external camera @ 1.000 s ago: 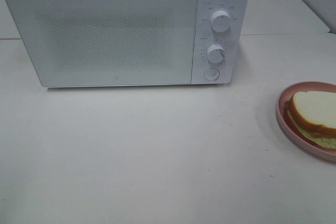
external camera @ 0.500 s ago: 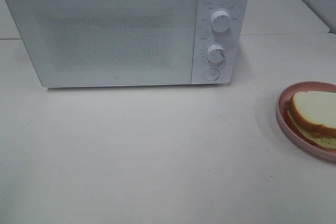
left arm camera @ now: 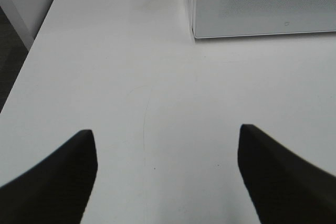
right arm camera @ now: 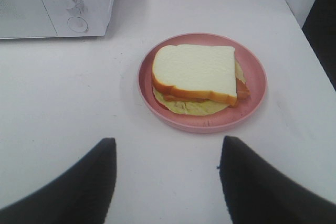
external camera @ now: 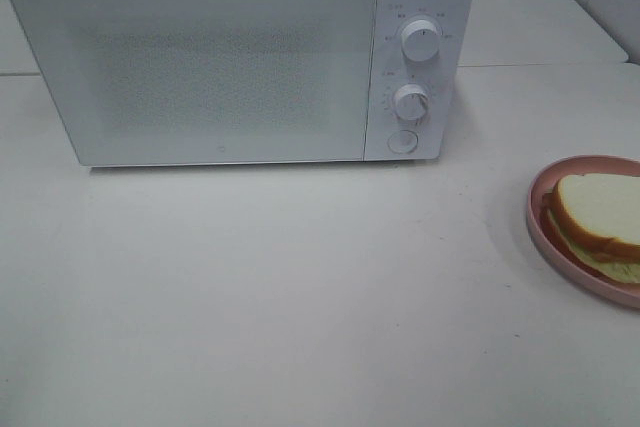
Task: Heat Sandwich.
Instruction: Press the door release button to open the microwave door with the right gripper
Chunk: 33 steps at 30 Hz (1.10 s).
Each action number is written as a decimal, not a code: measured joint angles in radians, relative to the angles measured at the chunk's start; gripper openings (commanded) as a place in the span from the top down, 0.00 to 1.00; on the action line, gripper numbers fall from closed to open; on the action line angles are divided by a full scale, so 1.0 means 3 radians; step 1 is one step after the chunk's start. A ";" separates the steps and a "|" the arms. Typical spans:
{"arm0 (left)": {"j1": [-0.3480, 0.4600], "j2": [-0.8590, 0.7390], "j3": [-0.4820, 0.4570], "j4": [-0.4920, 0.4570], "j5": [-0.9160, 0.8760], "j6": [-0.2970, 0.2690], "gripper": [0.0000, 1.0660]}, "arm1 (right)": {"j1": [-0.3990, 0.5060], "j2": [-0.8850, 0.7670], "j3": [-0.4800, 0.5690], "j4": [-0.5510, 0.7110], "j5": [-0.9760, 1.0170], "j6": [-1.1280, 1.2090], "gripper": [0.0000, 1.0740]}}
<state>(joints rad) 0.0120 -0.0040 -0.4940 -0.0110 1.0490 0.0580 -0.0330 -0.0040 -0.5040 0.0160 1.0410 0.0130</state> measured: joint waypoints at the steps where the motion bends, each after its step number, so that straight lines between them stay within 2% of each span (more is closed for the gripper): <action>1: 0.0000 0.0000 0.0000 0.0000 0.0000 0.0000 0.35 | 0.0000 0.0000 0.0000 0.0000 0.0000 0.0000 0.46; 33: 0.0000 0.0000 0.0000 0.0000 0.0000 0.0000 0.35 | 0.0000 0.0000 0.0000 0.0027 0.0000 -0.0020 0.46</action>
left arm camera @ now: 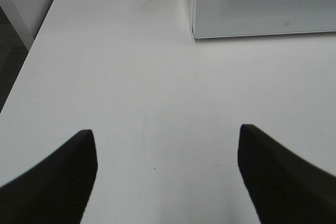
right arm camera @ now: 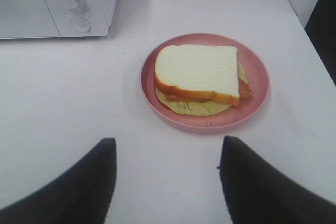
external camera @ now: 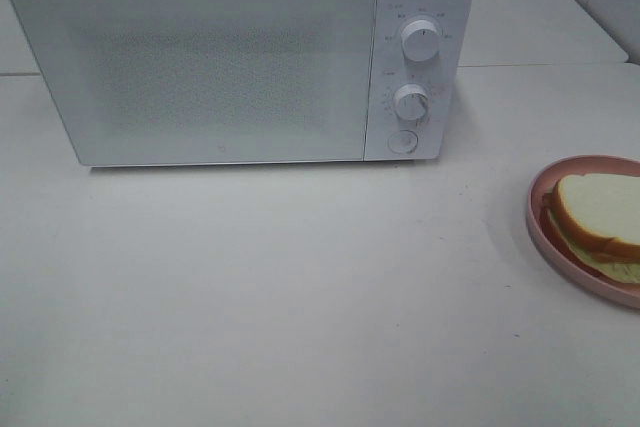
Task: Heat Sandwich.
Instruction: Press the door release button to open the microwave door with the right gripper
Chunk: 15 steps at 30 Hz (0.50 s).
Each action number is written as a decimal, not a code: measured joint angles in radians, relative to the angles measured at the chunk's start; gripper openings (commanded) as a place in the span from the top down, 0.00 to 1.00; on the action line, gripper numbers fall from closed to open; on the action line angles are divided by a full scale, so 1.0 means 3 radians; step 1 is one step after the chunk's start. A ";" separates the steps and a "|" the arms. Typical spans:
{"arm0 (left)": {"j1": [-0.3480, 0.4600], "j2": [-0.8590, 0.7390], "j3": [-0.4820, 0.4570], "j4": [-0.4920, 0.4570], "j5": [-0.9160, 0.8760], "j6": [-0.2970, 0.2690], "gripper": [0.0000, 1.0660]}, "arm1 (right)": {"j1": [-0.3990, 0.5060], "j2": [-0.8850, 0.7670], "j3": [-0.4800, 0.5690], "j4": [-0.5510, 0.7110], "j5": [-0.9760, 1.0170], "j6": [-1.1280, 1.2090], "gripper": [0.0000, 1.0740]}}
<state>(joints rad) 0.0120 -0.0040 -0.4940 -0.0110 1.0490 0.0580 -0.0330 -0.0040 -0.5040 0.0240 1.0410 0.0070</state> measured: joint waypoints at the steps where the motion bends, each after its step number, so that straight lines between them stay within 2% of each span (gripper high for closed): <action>1: 0.0000 0.0000 0.0000 0.0000 0.0000 0.0000 0.35 | 0.0000 0.0000 0.0000 0.0000 0.0000 0.0000 0.46; 15: 0.0000 0.0000 0.0000 0.0000 0.0000 0.0000 0.35 | 0.0000 0.0163 -0.0037 0.0000 -0.0087 -0.0023 0.46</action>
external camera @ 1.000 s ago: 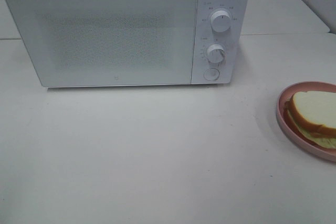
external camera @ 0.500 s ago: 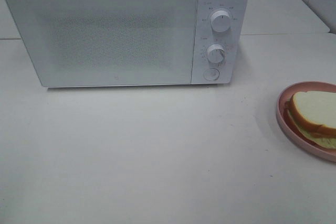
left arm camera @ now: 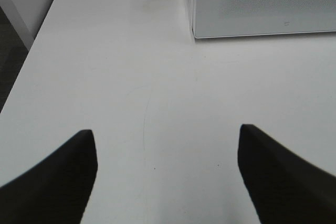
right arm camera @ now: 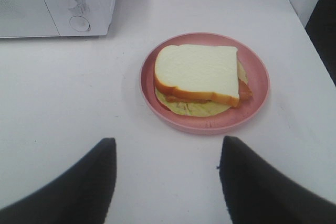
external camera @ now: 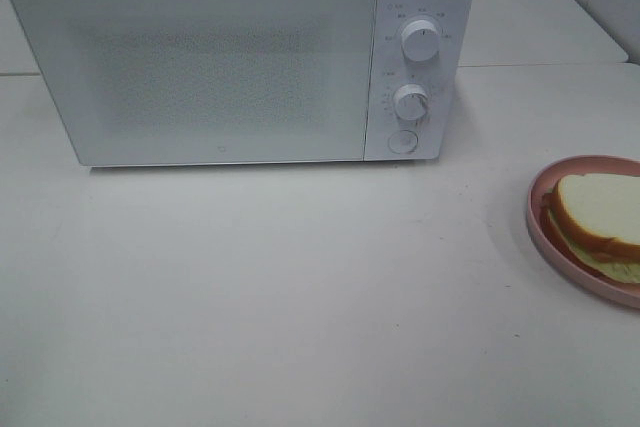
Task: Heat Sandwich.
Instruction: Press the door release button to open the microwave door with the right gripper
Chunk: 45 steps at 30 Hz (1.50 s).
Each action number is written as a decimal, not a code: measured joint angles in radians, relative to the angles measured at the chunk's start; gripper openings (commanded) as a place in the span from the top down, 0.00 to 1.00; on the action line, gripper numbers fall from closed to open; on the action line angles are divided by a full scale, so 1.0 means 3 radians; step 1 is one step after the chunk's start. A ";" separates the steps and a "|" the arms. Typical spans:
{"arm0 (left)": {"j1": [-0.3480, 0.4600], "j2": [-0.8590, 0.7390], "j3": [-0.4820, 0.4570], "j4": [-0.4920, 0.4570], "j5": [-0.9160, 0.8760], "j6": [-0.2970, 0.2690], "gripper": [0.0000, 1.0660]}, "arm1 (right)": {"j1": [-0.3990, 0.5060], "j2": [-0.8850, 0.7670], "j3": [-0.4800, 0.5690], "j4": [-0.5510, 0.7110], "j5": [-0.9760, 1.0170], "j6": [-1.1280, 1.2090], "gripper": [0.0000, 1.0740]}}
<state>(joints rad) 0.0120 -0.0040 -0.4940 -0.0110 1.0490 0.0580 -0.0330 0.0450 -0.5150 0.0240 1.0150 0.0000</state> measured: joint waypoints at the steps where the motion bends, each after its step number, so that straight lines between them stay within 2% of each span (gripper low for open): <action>1: 0.0000 0.0000 0.0000 0.0000 0.0000 0.0000 0.35 | 0.0000 0.0043 -0.0010 -0.0003 -0.0037 0.0000 0.46; 15: 0.0000 0.0000 0.0000 0.0000 0.0000 0.0000 0.35 | 0.0000 0.0720 -0.0020 -0.0007 -0.1340 -0.0147 0.46; 25: 0.0000 0.0000 0.0000 0.0000 0.0000 0.0000 0.35 | 0.0000 0.1077 -0.0020 0.0030 -0.1670 -0.0153 0.46; 33: 0.0000 0.0000 0.0000 0.0000 0.0000 0.0000 0.35 | 0.0013 0.1483 -0.0020 0.0507 -0.2023 -0.0553 0.48; 35: 0.0000 0.0000 0.0000 0.0000 0.0000 0.0000 0.35 | 0.0067 0.1593 -0.0020 0.0647 -0.2133 -0.0723 0.52; 36: 0.0000 0.0000 0.0000 0.0000 0.0000 0.0000 0.35 | 0.0130 0.1703 -0.0020 0.0760 -0.2257 -0.0850 0.56; 38: 0.0000 0.0000 0.0000 0.0000 0.0000 0.0000 0.35 | 0.0173 0.1770 -0.0020 0.0800 -0.2333 -0.0893 0.59; 42: 0.0000 0.0000 0.0000 0.0000 0.0000 0.0000 0.35 | 0.0397 0.2090 -0.0020 0.0920 -0.2693 -0.0963 0.74; 43: 0.0000 0.0000 0.0000 0.0000 0.0000 0.0000 0.35 | 0.0397 0.2090 -0.0020 0.0920 -0.2693 -0.0963 0.74; 45: 0.0000 0.0000 0.0000 0.0000 0.0000 0.0000 0.35 | 0.0533 0.2270 -0.0020 0.0987 -0.2893 -0.0963 0.80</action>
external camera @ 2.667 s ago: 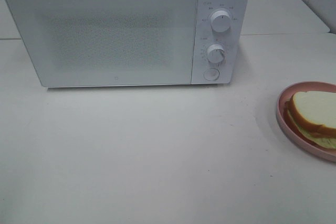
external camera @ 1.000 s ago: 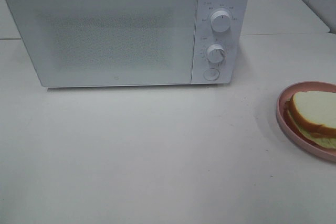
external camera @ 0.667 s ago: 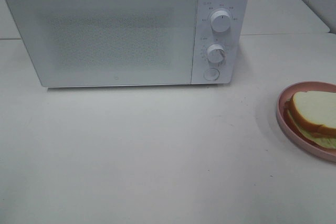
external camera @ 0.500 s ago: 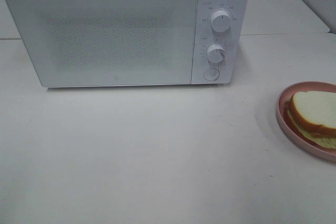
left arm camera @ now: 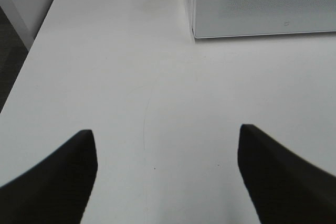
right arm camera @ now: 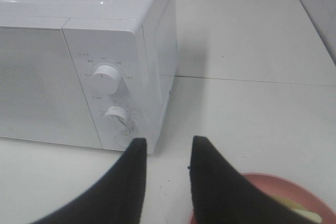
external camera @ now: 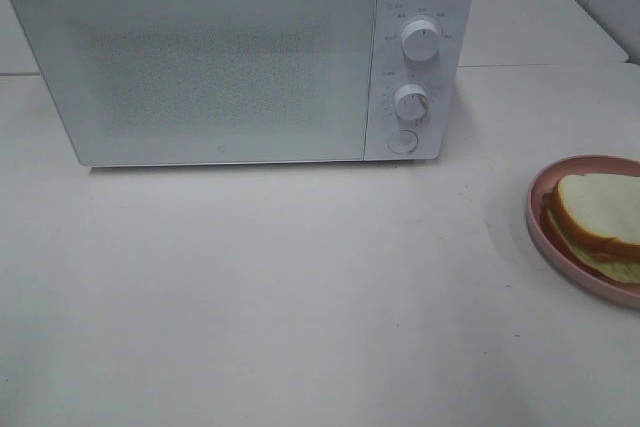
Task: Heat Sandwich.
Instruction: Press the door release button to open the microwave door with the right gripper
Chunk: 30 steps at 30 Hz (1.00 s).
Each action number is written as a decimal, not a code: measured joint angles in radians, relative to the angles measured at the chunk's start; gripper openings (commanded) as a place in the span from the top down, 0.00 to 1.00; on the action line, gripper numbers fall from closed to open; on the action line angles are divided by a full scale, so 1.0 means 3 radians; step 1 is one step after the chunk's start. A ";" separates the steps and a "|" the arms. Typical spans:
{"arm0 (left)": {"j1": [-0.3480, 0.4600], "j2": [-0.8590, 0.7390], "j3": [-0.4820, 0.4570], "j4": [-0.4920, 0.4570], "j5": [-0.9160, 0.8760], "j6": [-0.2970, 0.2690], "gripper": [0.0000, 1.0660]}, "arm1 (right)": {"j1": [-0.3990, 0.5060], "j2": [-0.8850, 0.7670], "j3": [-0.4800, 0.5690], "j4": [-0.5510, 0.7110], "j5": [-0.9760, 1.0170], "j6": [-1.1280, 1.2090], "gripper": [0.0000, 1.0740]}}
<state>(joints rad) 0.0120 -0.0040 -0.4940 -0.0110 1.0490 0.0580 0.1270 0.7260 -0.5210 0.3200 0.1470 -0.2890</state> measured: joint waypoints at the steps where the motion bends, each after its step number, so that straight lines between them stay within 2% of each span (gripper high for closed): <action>1: 0.0000 0.0000 0.0000 0.0000 0.0000 0.0000 0.35 | 0.0060 0.0070 0.0000 0.0007 -0.0070 0.0003 0.82; 8: 0.0000 0.0000 0.0000 0.0000 0.0000 0.0000 0.35 | 0.0410 0.0457 0.0000 0.0037 -0.0490 0.0010 0.89; 12: 0.0000 0.0000 0.0000 0.0000 0.0000 0.0000 0.35 | 0.0700 0.0757 0.0000 0.0037 -0.0903 0.0010 0.99; 30: 0.0000 0.0000 0.0000 0.0000 0.0000 0.0000 0.35 | 0.1350 0.1857 0.0000 0.0043 -0.2133 0.0420 1.00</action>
<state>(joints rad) 0.0120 -0.0040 -0.4940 -0.0110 1.0490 0.0580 0.5320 1.2830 -0.5210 0.3330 -0.4930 -0.1630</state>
